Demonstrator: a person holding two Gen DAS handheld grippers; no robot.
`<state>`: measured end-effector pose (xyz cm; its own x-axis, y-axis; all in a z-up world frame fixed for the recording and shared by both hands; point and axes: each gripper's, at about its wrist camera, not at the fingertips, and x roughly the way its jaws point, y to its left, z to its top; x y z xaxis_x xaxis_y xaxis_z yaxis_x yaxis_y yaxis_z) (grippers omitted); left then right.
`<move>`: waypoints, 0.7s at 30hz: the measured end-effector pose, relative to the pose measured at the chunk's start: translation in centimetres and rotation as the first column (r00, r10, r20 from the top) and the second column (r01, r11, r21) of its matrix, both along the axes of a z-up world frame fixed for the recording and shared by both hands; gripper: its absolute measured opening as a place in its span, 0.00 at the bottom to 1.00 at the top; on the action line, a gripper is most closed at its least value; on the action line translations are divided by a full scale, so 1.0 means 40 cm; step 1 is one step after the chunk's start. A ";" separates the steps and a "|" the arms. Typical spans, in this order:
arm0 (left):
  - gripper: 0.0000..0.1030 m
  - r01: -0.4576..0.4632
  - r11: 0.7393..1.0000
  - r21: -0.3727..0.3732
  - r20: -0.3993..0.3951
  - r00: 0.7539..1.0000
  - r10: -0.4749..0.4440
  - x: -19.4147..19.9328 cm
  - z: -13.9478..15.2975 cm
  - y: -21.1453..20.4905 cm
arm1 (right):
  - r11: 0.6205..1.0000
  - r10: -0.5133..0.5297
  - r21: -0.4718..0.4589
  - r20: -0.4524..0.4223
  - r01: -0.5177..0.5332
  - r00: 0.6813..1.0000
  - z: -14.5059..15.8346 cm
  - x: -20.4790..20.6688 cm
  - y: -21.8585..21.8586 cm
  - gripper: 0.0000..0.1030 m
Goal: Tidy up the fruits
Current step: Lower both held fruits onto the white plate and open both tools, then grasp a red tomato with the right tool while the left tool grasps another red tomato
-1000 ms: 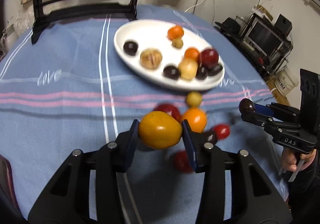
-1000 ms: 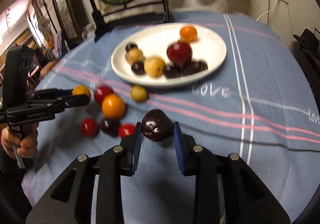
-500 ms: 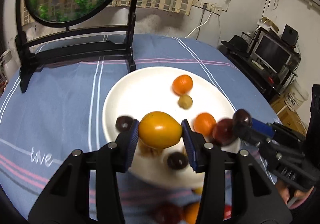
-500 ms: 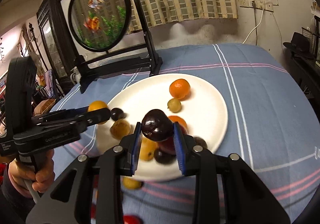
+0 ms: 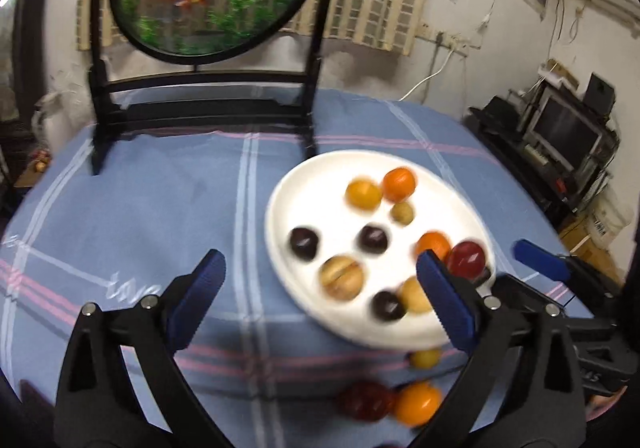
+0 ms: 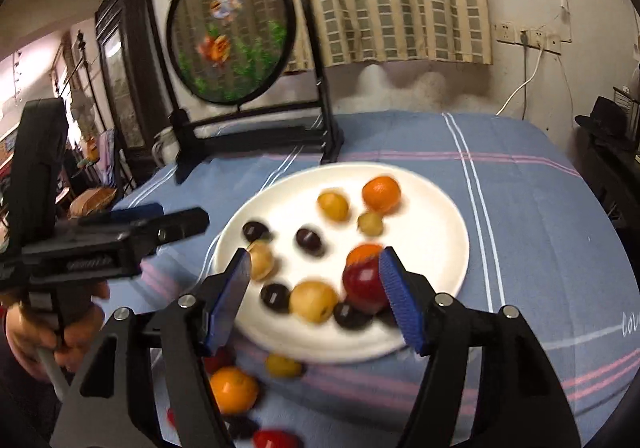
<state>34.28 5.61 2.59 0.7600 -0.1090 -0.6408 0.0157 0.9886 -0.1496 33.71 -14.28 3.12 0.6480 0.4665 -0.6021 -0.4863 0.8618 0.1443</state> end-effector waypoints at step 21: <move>0.96 -0.039 0.999 0.033 -0.081 0.996 0.042 -0.193 -0.111 0.088 | 0.944 0.164 -0.261 -0.160 -0.202 0.973 -0.143 -0.136 0.026 0.49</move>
